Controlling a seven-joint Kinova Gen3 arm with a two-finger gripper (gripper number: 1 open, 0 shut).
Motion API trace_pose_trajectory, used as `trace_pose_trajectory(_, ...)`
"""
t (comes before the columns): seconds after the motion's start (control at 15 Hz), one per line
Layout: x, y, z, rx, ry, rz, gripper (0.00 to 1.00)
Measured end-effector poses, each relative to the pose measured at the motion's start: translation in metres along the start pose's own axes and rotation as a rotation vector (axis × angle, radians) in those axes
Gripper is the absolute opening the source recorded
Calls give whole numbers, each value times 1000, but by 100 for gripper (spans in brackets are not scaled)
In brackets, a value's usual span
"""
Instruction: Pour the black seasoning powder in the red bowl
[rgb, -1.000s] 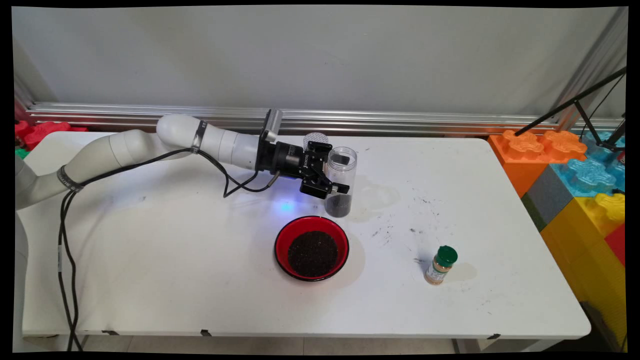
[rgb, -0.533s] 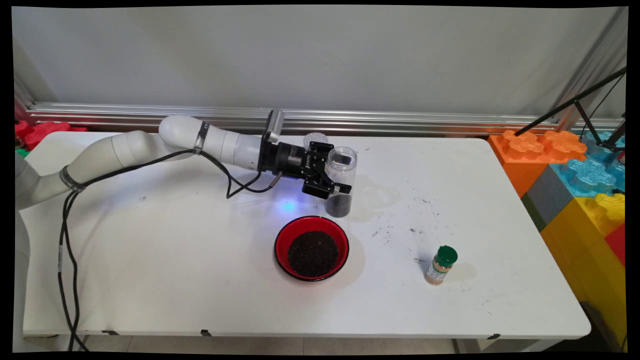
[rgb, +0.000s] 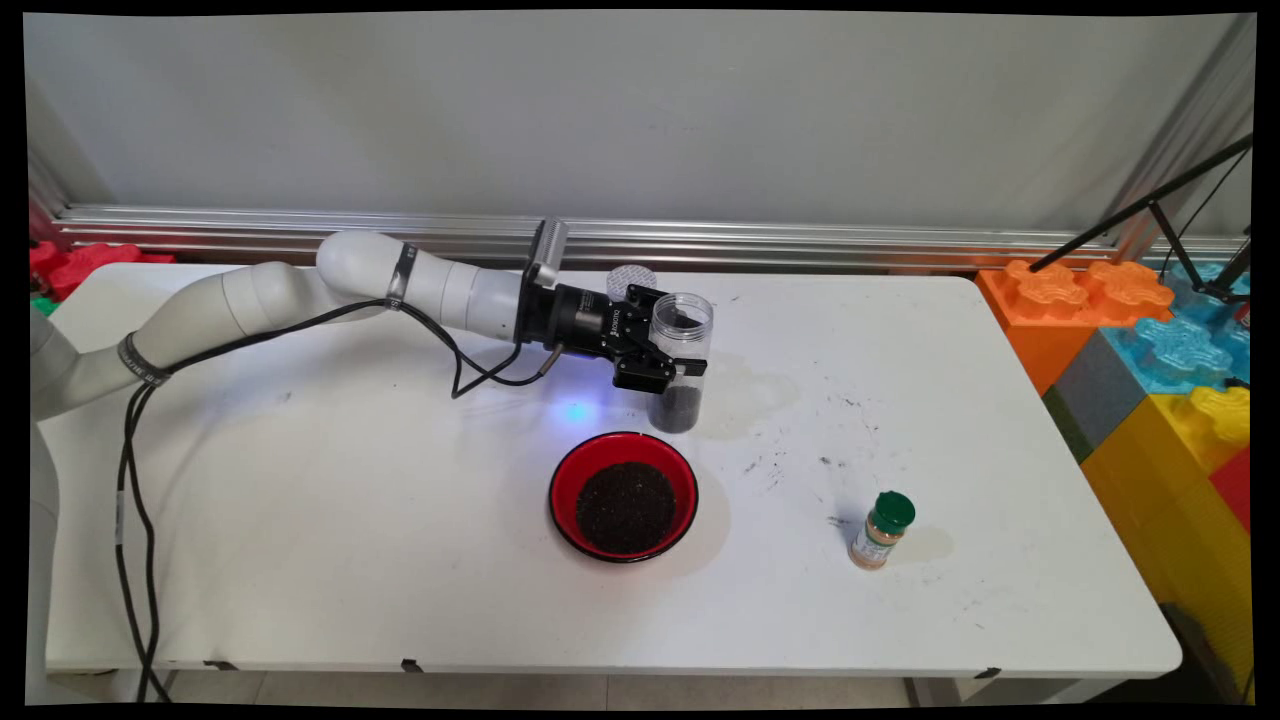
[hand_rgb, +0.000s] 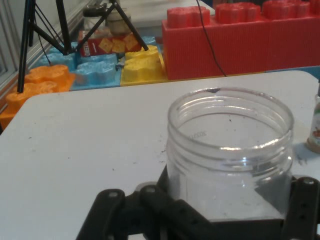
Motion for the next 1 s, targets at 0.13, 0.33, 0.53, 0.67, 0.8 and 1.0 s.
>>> trace_pose_trajectory(0.13,1,0,-1,-1,1,2,0)
trace_pose_trajectory(0.33,7,1,-2,-5,5,7,0)
trace_pose_trajectory(0.53,18,2,-5,-15,4,9,0)
trace_pose_trajectory(0.67,30,5,-7,-25,8,2,0)
trace_pose_trajectory(0.8,43,8,-8,-37,12,-6,0)
trace_pose_trajectory(1.0,64,12,-9,-48,12,-13,0)
